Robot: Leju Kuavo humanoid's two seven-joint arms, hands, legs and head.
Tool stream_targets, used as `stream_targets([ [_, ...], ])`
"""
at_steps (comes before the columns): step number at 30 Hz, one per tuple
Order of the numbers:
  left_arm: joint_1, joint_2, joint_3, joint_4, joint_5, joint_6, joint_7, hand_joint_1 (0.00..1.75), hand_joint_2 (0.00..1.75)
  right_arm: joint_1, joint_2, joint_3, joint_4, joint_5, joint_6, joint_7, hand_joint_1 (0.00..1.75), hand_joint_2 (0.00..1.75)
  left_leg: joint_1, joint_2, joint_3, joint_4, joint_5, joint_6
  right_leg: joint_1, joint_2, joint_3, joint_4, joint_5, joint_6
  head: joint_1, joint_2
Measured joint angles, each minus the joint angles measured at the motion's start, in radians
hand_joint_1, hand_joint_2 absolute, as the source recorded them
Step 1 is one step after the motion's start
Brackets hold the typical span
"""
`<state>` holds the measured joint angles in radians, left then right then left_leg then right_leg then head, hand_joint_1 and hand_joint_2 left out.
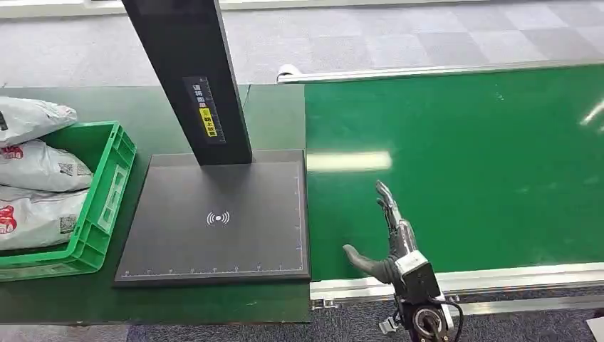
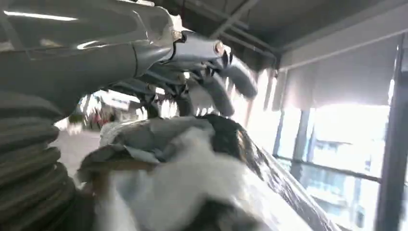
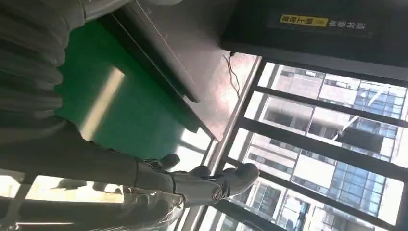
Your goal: Moved the parcel from conveyor to table for the left to box.
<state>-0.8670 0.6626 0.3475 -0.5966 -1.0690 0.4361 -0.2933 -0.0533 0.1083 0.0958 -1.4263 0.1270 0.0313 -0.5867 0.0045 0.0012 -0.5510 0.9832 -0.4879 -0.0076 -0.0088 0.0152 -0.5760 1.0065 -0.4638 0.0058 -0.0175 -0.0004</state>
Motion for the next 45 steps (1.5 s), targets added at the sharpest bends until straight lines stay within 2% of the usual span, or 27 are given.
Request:
stream_targets([
  [8,-0.02,-0.002,0.012,-0.015,0.045,-0.07,0.011,0.0,1.75,-0.001,0.0,-0.004,0.0,0.0,0.0,0.003,0.0,1.75,0.0,0.0,0.0,0.0,0.0,0.0,0.0,0.0,0.0,0.0,0.0,0.0,0.0,0.0],
  [23,-0.058,0.019,-0.013,-0.015,0.02,-0.025,0.178,0.0,1.75,0.001,0.0,-0.026,-0.001,0.002,-0.002,0.021,0.0,1.75,0.0,0.0,0.0,0.0,0.0,0.0,0.0,0.0,0.0,0.0,0.0,0.0,0.0,0.0],
  [28,-0.053,0.026,-0.014,-0.023,0.045,-0.004,0.177,0.0,1.75,0.003,0.0,-0.027,-0.001,0.002,-0.002,0.021,0.0,1.75,0.0,0.0,0.0,0.0,0.0,0.0,0.0,0.0,0.0,0.0,0.0,0.0,0.0,0.0],
  [31,0.008,0.018,0.003,-0.11,0.239,-0.032,0.057,0.0,1.75,0.012,0.0,-0.027,-0.002,0.002,-0.003,0.023,0.0,1.75,0.0,0.001,0.001,0.0,0.0,0.0,0.0,0.0,-0.001,0.0,0.0,0.0,0.0,0.0],
  [34,0.15,-0.068,0.042,-0.341,0.688,-0.266,-0.124,0.0,1.75,0.018,0.0,-0.031,-0.002,0.002,-0.004,0.022,0.0,1.75,-0.002,-0.001,0.001,0.0,0.0,0.0,-0.002,-0.001,0.0,-0.001,0.0,0.0,0.0,0.0],
  [37,0.305,-0.178,0.042,-0.558,0.971,-0.491,-0.183,0.0,1.75,0.016,0.0,-0.032,-0.002,0.002,-0.002,0.019,0.0,1.75,-0.002,0.0,0.0,0.0,-0.001,0.001,-0.003,0.0,0.001,-0.001,0.0,0.001,0.0,0.0],
  [39,0.396,-0.245,0.02,-0.67,1.07,-0.553,-0.212,0.0,1.75,0.015,0.0,-0.032,0.0,0.0,-0.001,0.019,0.0,1.75,-0.004,0.005,0.001,0.0,-0.001,0.001,-0.004,0.005,0.0,-0.001,0.001,0.001,0.0,0.0],
  [45,0.615,-0.426,-0.067,-0.873,1.14,-0.591,-0.284,0.0,1.75,0.019,0.002,-0.034,0.0,0.0,0.008,0.021,0.0,1.75,-0.004,0.004,0.001,0.0,-0.002,0.002,-0.004,0.004,-0.001,-0.002,0.0,0.001,0.0,0.0],
])
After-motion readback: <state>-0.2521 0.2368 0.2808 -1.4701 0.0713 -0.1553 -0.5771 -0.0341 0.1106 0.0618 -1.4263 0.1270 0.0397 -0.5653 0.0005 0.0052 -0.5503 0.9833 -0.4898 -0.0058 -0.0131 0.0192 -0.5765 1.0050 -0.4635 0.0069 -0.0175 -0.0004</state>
